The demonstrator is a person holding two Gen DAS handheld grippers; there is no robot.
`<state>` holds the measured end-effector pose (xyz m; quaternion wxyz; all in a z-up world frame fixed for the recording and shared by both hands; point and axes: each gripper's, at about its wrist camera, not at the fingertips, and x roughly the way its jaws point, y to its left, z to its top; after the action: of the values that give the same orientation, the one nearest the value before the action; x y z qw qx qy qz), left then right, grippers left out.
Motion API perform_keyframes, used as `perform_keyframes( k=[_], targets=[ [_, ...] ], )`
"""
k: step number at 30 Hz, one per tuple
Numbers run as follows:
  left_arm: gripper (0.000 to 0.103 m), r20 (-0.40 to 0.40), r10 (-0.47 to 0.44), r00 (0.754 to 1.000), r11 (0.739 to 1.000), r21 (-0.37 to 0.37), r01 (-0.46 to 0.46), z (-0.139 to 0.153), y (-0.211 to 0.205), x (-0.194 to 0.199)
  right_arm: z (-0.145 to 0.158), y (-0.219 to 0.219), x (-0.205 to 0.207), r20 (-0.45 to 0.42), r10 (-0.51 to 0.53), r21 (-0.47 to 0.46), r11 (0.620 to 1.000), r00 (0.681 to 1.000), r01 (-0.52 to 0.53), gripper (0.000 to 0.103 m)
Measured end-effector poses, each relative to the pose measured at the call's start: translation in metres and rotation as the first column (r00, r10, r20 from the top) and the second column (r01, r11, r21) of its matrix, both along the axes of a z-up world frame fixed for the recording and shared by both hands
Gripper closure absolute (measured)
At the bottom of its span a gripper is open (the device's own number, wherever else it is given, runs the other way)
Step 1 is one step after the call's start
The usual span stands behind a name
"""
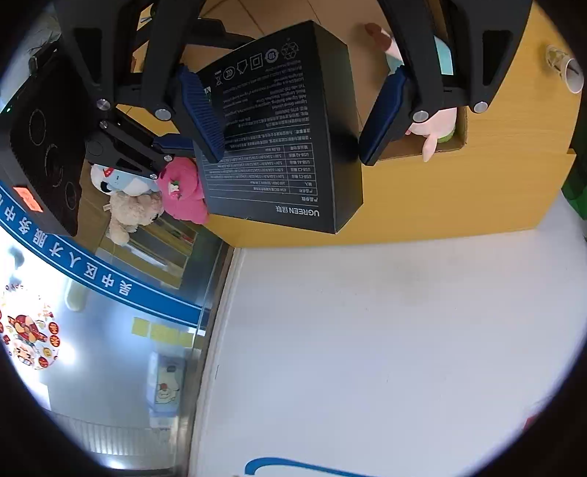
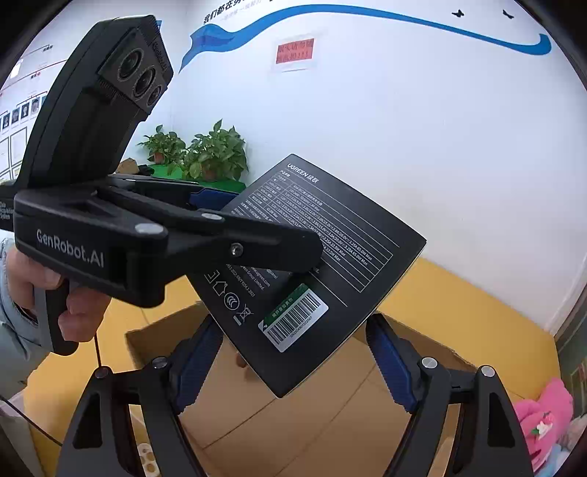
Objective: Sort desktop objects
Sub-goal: 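Lift the black box, carry it into the cardboard box, release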
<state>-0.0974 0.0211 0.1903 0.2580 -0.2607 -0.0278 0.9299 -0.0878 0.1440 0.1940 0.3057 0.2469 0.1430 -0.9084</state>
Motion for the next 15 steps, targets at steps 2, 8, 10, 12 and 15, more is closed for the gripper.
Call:
perform_keyframes(
  k=[2, 8, 10, 12, 15],
  targets=[
    [0.028, 0.021, 0.004, 1.0, 1.0, -0.017, -0.003, -0.008, 0.004, -0.016, -0.009, -0.001, -0.017, 0.023, -0.004, 0.006, 1.0, 1.0, 0.003, 0.024],
    [0.028, 0.142, 0.021, 0.99, 0.999, -0.052, -0.014, -0.052, 0.016, -0.077, -0.055, 0.0, -0.078, 0.195, -0.029, 0.005, 1.0, 0.98, 0.028, 0.024],
    [0.028, 0.188, 0.023, 0.982, 0.998, -0.059, -0.012, -0.073, 0.02, -0.096, -0.075, 0.002, -0.096, 0.237, -0.041, 0.008, 0.999, 0.971, 0.04, 0.024],
    [0.028, 0.237, 0.028, 0.971, 0.998, -0.059, -0.014, -0.094, 0.023, -0.112, -0.095, 0.005, -0.114, 0.291, -0.043, -0.005, 0.999, 0.956, 0.046, 0.024],
    [0.028, 0.315, 0.035, 0.948, 0.998, -0.057, -0.018, -0.12, 0.026, -0.136, -0.123, 0.007, -0.146, 0.356, -0.046, -0.008, 0.999, 0.933, 0.052, 0.024]
  ],
)
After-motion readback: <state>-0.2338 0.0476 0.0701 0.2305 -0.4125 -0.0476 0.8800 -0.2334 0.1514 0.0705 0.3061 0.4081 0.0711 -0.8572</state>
